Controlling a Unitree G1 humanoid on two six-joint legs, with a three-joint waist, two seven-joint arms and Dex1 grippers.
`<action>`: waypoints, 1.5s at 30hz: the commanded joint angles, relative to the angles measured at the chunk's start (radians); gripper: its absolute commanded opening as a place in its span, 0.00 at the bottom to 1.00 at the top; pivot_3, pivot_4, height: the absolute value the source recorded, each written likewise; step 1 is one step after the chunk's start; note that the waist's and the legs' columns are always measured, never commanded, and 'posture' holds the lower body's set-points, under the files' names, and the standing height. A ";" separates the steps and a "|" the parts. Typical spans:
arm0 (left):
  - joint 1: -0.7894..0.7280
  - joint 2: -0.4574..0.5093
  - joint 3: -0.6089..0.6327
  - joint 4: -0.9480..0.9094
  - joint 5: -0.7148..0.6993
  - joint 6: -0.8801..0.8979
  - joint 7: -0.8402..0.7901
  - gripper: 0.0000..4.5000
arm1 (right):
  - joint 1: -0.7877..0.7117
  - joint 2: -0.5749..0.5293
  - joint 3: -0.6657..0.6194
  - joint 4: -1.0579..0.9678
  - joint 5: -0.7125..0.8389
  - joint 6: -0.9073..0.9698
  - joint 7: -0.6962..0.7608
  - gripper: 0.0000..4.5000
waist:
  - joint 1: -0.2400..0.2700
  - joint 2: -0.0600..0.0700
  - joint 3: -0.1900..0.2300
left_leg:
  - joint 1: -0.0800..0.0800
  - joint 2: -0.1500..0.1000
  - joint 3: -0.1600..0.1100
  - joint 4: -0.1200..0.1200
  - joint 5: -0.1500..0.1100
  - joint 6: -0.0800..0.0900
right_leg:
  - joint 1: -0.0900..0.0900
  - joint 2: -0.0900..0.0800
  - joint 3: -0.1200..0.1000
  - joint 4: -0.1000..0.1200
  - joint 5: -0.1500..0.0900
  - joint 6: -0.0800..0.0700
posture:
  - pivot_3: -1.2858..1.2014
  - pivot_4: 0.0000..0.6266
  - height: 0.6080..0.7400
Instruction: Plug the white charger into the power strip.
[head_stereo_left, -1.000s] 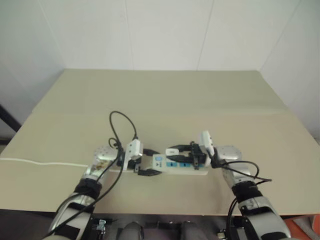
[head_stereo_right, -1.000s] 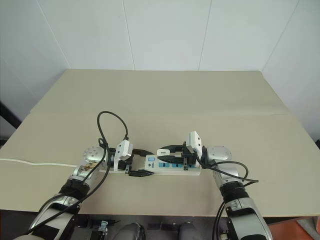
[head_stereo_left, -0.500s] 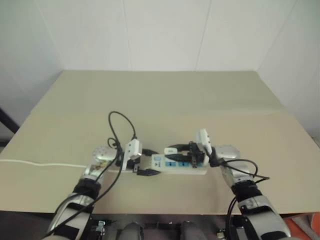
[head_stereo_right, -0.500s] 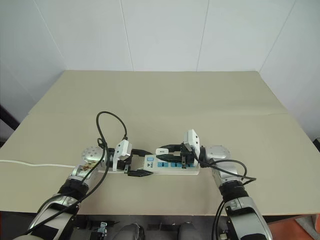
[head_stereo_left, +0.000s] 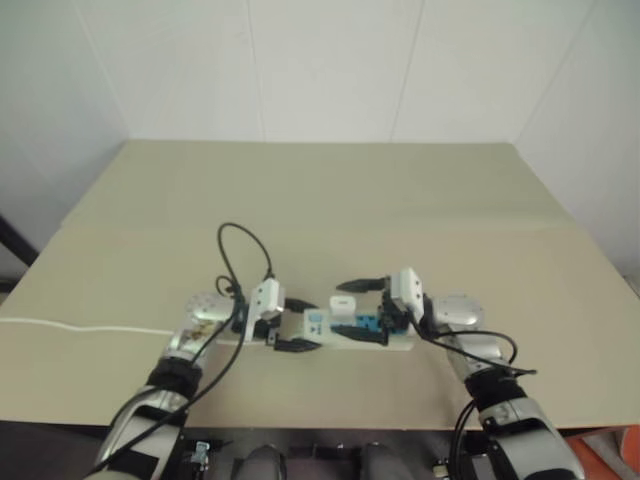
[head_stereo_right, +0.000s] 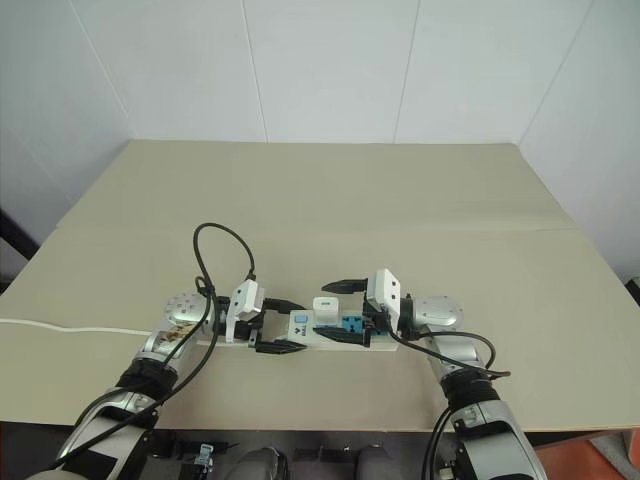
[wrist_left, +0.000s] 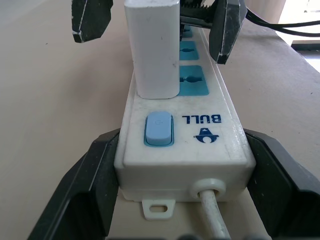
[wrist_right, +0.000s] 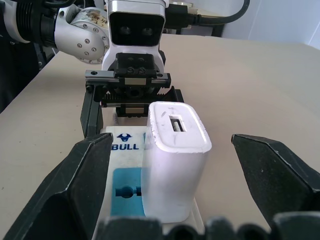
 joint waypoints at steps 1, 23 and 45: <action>-0.020 -0.019 0.012 -0.032 -0.079 0.042 -0.087 0.89 | 0.027 -0.019 0.009 0.039 -0.035 0.012 0.000 1.00 | 0.000 0.000 0.000 | 0.000 0.000 0.000 0.000 0.000 0.000 | 0.000 0.000 0.000 0.000 0.000 0.000 | 0.52 0.24 1.00; 0.070 0.294 0.194 -0.167 -0.175 0.020 -0.196 1.00 | 0.297 -0.564 -0.299 -0.516 0.158 0.348 0.077 1.00 | 0.002 0.003 0.007 | -0.005 0.000 0.001 -0.003 0.000 0.000 | -0.005 0.000 0.000 -0.004 -0.001 0.000 | 0.52 0.24 1.00; 0.089 0.277 0.192 -0.115 -0.141 -0.045 -0.144 1.00 | 0.394 -0.629 -0.388 -0.492 0.152 0.266 0.099 1.00 | 0.011 0.002 0.008 | -0.006 0.001 0.001 -0.003 0.000 0.000 | -0.005 -0.001 0.000 -0.005 -0.001 0.000 | 0.52 0.24 1.00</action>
